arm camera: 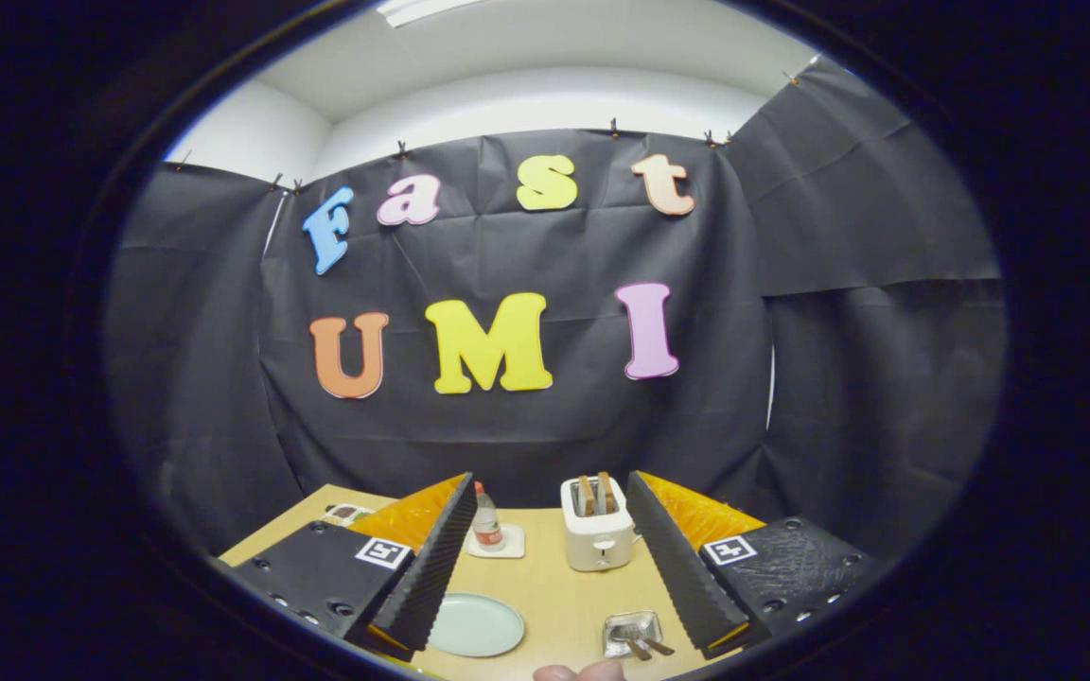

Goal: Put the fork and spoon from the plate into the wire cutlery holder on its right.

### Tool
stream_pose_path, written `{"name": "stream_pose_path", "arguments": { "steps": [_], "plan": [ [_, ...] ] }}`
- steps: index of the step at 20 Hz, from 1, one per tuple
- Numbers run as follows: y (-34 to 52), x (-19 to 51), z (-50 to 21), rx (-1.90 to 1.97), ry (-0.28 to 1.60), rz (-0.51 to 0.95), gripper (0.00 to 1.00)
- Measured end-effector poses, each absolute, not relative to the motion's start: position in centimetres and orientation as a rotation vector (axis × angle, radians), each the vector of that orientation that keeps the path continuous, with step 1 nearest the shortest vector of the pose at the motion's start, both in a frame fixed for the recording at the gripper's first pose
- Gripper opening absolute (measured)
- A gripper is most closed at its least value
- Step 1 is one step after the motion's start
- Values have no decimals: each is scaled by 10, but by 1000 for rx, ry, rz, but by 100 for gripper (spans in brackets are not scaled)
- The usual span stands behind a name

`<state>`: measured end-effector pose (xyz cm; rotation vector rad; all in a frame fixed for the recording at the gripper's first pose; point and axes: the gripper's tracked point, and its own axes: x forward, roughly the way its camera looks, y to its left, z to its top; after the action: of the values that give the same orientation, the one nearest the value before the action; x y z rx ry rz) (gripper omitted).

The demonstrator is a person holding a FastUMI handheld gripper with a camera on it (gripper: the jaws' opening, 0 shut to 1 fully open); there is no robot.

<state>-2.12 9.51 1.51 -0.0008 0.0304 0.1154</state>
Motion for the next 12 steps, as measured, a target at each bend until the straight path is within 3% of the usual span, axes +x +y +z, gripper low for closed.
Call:
{"name": "stream_pose_path", "arguments": {
  "steps": [12],
  "plan": [
    [135, -23, 10, -23, 1, 132, 96]
  ]
}}
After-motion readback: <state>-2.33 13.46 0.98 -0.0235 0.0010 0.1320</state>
